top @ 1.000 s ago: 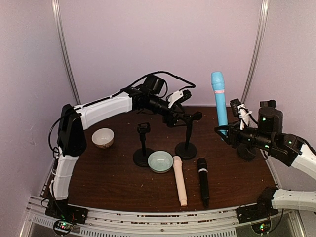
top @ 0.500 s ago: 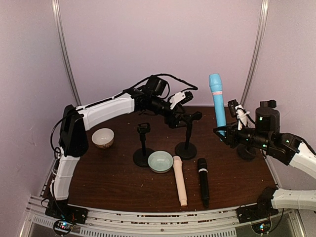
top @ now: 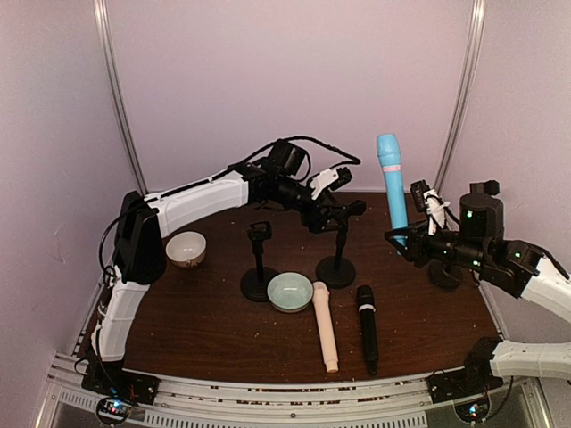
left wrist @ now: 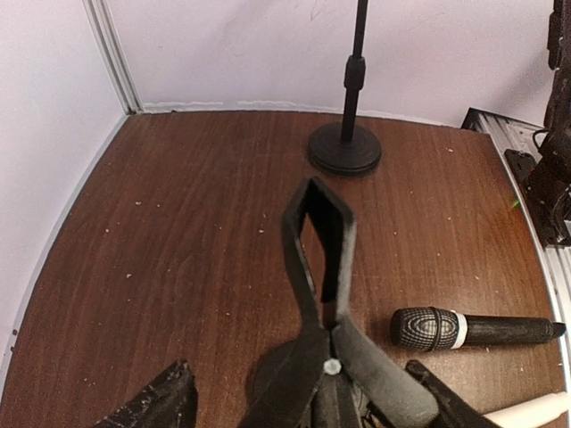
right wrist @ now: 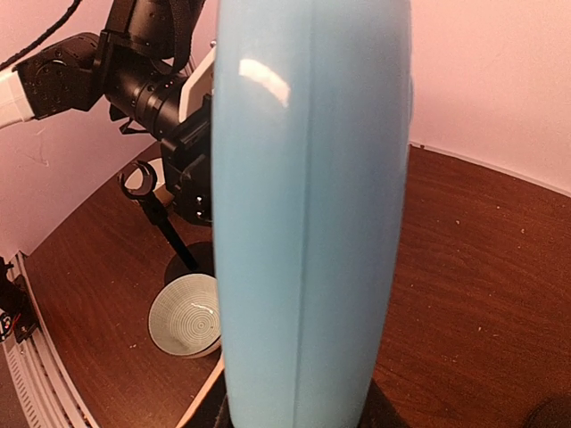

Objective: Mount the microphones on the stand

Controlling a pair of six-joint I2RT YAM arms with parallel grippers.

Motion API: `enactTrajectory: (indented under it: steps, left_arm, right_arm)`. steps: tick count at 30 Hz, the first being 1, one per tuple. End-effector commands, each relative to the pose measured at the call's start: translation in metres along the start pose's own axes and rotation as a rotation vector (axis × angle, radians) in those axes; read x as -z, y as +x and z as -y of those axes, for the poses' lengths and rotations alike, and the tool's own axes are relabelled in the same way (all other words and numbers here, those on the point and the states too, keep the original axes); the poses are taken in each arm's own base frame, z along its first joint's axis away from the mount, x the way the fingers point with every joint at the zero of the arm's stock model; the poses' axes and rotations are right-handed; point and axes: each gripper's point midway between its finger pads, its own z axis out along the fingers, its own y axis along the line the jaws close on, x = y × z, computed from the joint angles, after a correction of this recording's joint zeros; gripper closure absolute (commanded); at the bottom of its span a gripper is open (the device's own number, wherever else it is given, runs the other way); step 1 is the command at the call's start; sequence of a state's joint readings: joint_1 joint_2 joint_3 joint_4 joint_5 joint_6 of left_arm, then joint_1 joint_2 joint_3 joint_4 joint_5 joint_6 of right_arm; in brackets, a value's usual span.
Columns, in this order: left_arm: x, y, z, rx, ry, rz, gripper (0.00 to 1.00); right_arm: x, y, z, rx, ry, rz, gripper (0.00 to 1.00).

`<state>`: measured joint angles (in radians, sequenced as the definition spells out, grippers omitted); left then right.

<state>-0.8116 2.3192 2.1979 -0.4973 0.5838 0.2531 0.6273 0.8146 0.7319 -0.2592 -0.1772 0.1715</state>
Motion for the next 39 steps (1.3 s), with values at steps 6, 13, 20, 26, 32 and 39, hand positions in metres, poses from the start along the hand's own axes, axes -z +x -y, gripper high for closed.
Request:
enactTrajectory:
  steps: [6, 13, 20, 26, 32, 39]
  left_arm:
    - [0.001, -0.018, -0.001, -0.026, -0.001, 0.058, 0.21]
    - [0.003, -0.023, 0.002, -0.020, 0.022, 0.075, 0.39]
    - [0.009, -0.025, 0.012, -0.048, 0.052, 0.081, 0.59]
    - [0.018, -0.025, 0.021, -0.086, 0.082, 0.091, 0.82]
    - [0.032, -0.026, 0.031, -0.111, 0.147, 0.133, 0.96]
    - [0.050, -0.033, 0.037, -0.153, 0.186, 0.198, 1.00]
  right_arm:
    - [-0.004, -0.008, 0.005, -0.001, 0.016, 0.037, 0.99]
    - [-0.008, -0.004, 0.006, -0.002, 0.018, 0.026, 0.99]
    - [-0.013, -0.001, 0.009, 0.000, 0.025, 0.016, 0.99]
    - [-0.021, 0.004, 0.013, 0.000, 0.033, 0.004, 0.99]
    - [-0.030, 0.013, 0.022, 0.028, 0.070, 0.015, 1.00]
    - [-0.047, 0.020, 0.023, 0.066, 0.057, 0.066, 1.00]
